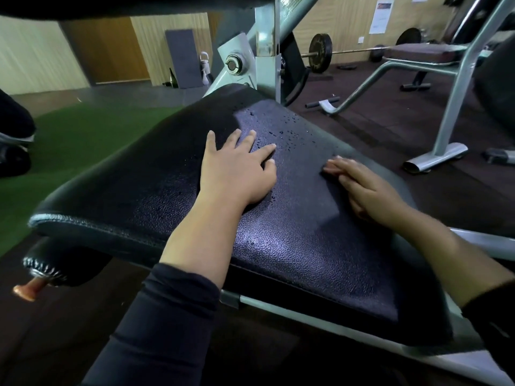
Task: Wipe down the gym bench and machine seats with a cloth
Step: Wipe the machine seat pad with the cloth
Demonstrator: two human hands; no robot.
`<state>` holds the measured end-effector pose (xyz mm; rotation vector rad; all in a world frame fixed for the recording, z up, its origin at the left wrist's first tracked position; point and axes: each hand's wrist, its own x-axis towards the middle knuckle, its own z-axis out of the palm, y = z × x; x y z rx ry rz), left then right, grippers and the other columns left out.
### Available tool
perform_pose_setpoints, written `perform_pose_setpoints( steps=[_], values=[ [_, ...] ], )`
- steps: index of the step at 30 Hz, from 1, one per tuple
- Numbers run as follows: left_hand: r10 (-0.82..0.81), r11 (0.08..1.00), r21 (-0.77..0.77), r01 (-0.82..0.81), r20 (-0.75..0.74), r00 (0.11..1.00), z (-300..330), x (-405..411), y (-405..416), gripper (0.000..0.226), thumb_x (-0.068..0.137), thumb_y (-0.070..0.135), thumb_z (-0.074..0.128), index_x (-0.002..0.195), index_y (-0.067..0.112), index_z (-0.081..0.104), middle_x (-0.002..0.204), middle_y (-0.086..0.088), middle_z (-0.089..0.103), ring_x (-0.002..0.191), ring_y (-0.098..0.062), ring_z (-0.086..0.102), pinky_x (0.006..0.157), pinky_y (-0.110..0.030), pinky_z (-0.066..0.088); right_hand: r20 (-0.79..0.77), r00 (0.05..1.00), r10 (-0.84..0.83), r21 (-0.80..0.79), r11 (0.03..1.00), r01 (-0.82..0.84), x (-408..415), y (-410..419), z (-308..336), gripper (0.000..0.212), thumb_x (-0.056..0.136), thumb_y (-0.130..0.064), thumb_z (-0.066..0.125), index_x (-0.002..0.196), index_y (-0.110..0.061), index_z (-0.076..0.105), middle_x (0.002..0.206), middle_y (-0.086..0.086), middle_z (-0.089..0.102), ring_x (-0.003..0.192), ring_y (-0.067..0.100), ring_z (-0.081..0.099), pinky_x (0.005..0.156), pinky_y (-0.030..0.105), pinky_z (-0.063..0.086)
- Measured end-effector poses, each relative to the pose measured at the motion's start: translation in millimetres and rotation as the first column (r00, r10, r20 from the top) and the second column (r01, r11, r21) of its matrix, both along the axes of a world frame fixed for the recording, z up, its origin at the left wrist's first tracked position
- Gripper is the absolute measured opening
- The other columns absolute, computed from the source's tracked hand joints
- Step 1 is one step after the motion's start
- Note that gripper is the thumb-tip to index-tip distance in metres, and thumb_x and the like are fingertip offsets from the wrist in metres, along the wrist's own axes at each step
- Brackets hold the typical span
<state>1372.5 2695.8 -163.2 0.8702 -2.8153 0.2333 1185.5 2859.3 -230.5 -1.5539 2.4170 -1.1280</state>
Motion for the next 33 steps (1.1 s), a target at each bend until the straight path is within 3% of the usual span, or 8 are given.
perform_pose_setpoints(
  steps=[4,8,13,18,22,26,30,33],
  values=[
    [0.006,1.000,-0.003,-0.006,-0.005,1.000,-1.3,-1.8,-0.4,0.049,0.100,0.048,0.015,0.149,0.049,0.018,0.162,0.007,0.007,0.149,-0.016,0.004,0.118,-0.054,-0.004,-0.125,0.990,0.069,-0.031,0.997,-0.073,53.7,2.7,5.2,0.052,0.090,-0.035,0.035,0.138,-0.017,0.044,0.144,-0.004,0.038,0.136,0.007,0.027,0.115,0.019,0.012],
    [0.008,1.000,-0.009,-0.008,-0.009,1.000,-1.3,-2.8,0.1,0.048,0.101,0.046,0.015,0.149,0.049,0.018,0.162,0.007,0.007,0.149,-0.016,0.004,0.117,-0.054,-0.003,-0.149,0.983,0.109,0.002,0.994,-0.110,66.1,-40.3,20.1,0.054,0.091,-0.037,0.031,0.142,-0.020,0.038,0.151,0.000,0.031,0.142,0.014,0.022,0.119,0.030,0.012],
    [0.001,1.000,0.001,-0.001,-0.020,1.000,-0.8,-1.3,-0.8,0.048,0.101,0.045,0.016,0.149,0.049,0.020,0.162,0.008,0.009,0.149,-0.016,0.005,0.117,-0.054,-0.003,-0.036,0.997,0.065,0.016,0.998,-0.064,6.5,-63.5,22.0,0.043,0.097,-0.024,0.041,0.139,-0.016,0.041,0.149,0.007,0.035,0.122,0.011,0.046,0.103,0.008,0.026],
    [0.002,1.000,-0.004,-0.002,-0.016,1.000,-1.5,-1.3,0.3,0.049,0.100,0.045,0.016,0.149,0.048,0.019,0.162,0.008,0.009,0.149,-0.016,0.005,0.117,-0.055,-0.003,-0.007,0.997,-0.071,0.042,0.997,0.071,0.6,-12.2,5.1,0.042,0.098,-0.013,0.044,0.139,-0.014,0.041,0.148,0.004,0.037,0.139,0.016,0.029,0.117,0.028,0.015],
    [0.007,1.000,-0.007,-0.007,-0.013,1.000,-2.2,-1.9,0.3,0.049,0.101,0.044,0.015,0.149,0.047,0.019,0.162,0.007,0.008,0.149,-0.017,0.005,0.117,-0.055,-0.003,-0.084,0.996,0.043,0.017,0.999,-0.042,45.0,-5.5,6.2,0.052,0.090,-0.030,0.038,0.139,-0.015,0.041,0.147,-0.002,0.036,0.139,0.011,0.027,0.116,0.022,0.011],
    [0.010,1.000,-0.009,-0.010,0.004,1.000,-1.6,-2.7,1.4,0.049,0.101,0.045,0.014,0.149,0.048,0.018,0.162,0.008,0.007,0.149,-0.017,0.004,0.117,-0.056,-0.003,-0.101,0.991,0.082,0.015,0.997,-0.081,49.8,-43.2,21.0,0.048,0.095,-0.030,0.035,0.141,-0.018,0.039,0.150,0.001,0.033,0.142,0.015,0.023,0.118,0.027,0.010],
    [0.010,1.000,0.004,-0.010,0.038,0.999,1.6,-1.9,0.3,0.049,0.100,0.048,0.013,0.149,0.048,0.016,0.162,0.008,0.005,0.149,-0.017,0.002,0.116,-0.056,-0.004,0.022,0.997,0.080,0.027,0.996,-0.081,19.7,-60.8,27.0,0.042,0.100,-0.018,0.040,0.142,-0.022,0.038,0.152,-0.001,0.030,0.144,0.016,0.015,0.113,0.020,0.005],
    [0.008,1.000,0.019,-0.009,0.064,0.998,3.1,-0.5,1.0,0.050,0.100,0.050,0.012,0.150,0.048,0.015,0.163,0.007,0.003,0.149,-0.017,0.000,0.116,-0.057,-0.005,0.092,0.995,-0.046,0.043,0.998,0.043,1.8,-40.2,20.8,0.042,0.100,-0.019,0.040,0.141,-0.025,0.037,0.153,-0.003,0.029,0.144,0.013,0.013,0.107,0.014,0.005]
  ],
)
